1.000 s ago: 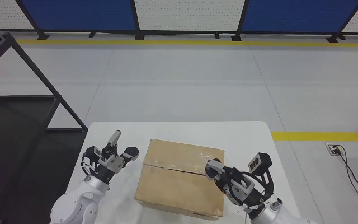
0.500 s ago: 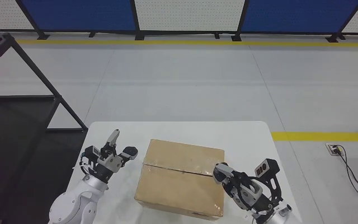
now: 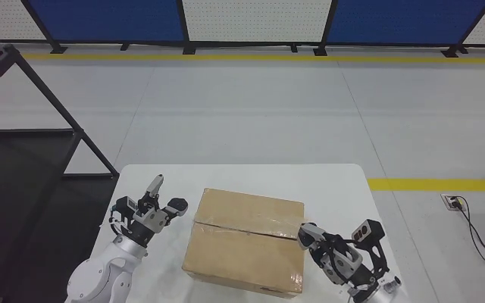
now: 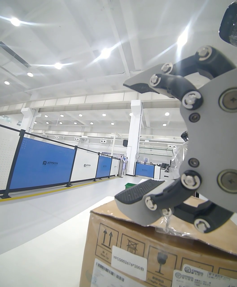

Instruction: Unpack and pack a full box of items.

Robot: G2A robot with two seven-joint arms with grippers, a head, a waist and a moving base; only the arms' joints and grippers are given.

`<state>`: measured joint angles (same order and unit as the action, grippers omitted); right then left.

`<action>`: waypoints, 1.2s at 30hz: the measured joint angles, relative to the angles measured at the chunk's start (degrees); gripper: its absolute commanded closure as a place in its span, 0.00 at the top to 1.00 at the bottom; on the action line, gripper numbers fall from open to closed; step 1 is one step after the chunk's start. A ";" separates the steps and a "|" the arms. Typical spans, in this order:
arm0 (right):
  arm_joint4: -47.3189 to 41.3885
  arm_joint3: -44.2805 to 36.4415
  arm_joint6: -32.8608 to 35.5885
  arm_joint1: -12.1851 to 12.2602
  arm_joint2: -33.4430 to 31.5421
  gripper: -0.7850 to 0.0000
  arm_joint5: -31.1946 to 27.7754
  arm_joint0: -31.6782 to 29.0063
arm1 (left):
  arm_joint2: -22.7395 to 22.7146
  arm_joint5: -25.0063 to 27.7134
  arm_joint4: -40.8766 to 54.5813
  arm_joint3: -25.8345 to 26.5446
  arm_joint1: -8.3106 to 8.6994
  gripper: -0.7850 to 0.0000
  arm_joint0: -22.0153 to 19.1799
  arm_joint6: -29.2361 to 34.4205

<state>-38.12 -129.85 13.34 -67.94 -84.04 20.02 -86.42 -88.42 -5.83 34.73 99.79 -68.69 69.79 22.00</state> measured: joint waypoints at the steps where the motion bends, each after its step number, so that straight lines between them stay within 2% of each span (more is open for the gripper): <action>1: -0.22 0.07 -0.11 -0.01 -0.23 0.00 0.01 -0.18 | 0.03 -0.02 -0.04 0.03 0.00 1.00 0.01 0.02; 13: -1.72 1.98 -0.07 0.10 -2.34 0.00 1.65 -1.89 | 0.71 -0.60 -0.53 0.37 -0.01 1.00 -0.32 -0.11; 36: -4.62 9.30 -0.57 0.21 -4.62 0.00 5.49 0.36 | 0.94 -0.77 -0.91 0.38 0.07 1.00 -0.39 0.27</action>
<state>-42.74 -120.54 12.77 -67.74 -88.66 25.51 -86.06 -87.48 -6.60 33.81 100.17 -68.61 69.40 22.27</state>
